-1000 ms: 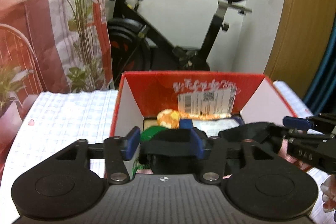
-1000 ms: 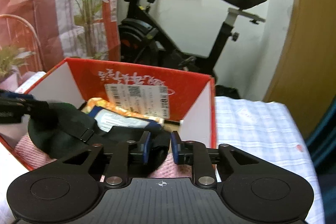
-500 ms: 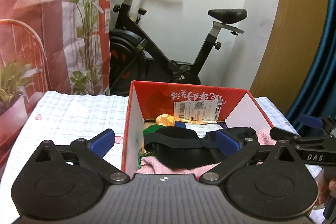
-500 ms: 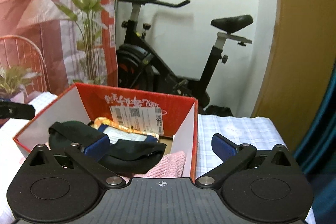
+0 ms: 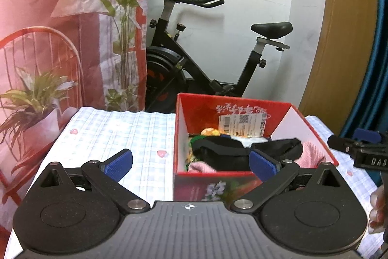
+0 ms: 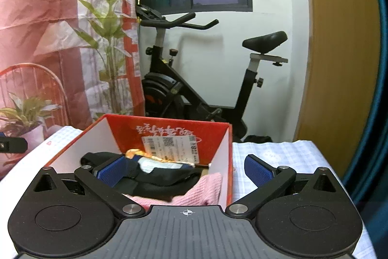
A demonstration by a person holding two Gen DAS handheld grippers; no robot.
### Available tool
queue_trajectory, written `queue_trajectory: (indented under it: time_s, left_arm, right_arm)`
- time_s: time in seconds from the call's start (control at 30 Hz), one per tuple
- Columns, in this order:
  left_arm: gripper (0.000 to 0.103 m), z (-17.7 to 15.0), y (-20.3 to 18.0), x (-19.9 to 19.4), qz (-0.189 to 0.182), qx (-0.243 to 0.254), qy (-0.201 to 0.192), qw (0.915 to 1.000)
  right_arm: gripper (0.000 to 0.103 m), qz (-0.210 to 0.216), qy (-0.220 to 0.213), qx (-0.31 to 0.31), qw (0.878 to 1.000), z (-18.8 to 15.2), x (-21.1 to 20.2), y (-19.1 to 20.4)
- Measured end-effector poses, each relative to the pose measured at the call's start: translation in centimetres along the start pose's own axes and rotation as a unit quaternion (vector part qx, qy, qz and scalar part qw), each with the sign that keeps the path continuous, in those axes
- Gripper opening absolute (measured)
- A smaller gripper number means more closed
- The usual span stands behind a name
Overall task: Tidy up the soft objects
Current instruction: 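Move both grippers down to the white foil packet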
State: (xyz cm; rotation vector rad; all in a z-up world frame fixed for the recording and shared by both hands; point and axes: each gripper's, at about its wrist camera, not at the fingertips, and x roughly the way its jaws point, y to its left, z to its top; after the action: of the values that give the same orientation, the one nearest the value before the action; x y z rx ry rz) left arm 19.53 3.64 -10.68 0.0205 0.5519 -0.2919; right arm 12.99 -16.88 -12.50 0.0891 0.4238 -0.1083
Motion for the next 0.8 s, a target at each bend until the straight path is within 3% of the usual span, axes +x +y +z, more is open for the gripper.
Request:
queue_trajectory:
  time_s: [0.47,0.8]
  left_arm:
    - [0.102,-5.6,0.6,-1.5,0.004,-0.003,0.002,1.0000]
    - [0.098,-9.7,0.7,-0.1,-0.012,-0.007,0.039,0.9992]
  right_arm:
    - [0.103,0.001,-0.028,0.009,1.000,-4.6,-2.4,-0.2]
    - [0.103,0.019,0.010,0.023,1.000,-9.4,-2.7,-0.6]
